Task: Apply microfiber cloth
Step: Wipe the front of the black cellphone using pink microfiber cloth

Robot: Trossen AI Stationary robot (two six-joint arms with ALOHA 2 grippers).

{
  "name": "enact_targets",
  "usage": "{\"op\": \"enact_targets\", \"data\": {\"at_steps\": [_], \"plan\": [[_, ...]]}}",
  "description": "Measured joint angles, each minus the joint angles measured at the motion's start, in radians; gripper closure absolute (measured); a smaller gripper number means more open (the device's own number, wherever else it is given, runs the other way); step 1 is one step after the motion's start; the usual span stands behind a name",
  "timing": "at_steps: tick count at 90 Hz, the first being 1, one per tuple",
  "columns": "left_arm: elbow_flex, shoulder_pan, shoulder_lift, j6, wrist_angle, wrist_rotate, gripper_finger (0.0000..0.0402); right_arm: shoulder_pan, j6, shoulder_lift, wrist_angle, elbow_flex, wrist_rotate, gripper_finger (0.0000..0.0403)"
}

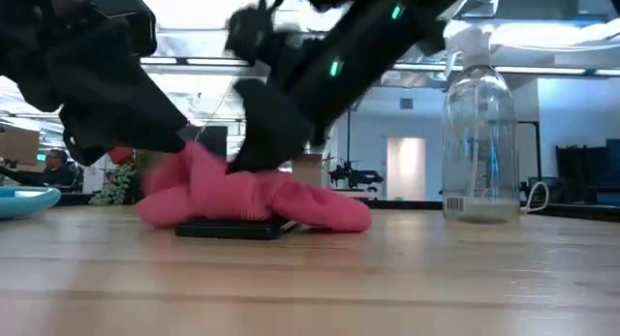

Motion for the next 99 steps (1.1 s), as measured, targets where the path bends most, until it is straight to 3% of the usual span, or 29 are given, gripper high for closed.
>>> {"op": "enact_targets", "data": {"at_steps": [19,39,60,67,86,99], "plan": [[0.0,-0.014,0.0,-0.001,0.002,-0.021,0.0296,0.004,0.022,0.042,0.0,0.01,0.026,0.0403],[0.0,-0.028,0.0,0.0,0.03,-0.021,0.0296,0.039,0.009,-0.044,-0.045,0.0,0.135,0.0403],[0.0,-0.032,0.0,0.02,0.059,-0.035,0.0296,0.035,0.013,0.007,-0.011,0.002,0.028,0.0403],[0.0,-0.032,0.0,0.02,0.059,-0.044,0.0296,0.026,0.035,0.028,-0.005,0.007,0.057,0.0403],[0.0,-0.039,0.0,0.019,0.06,-0.047,0.0296,0.018,0.151,0.016,-0.094,0.003,0.276,0.0403],[0.0,-0.041,0.0,0.018,0.061,-0.047,0.0296,0.009,0.227,-0.001,-0.161,0.003,0.3,0.0403]]}}
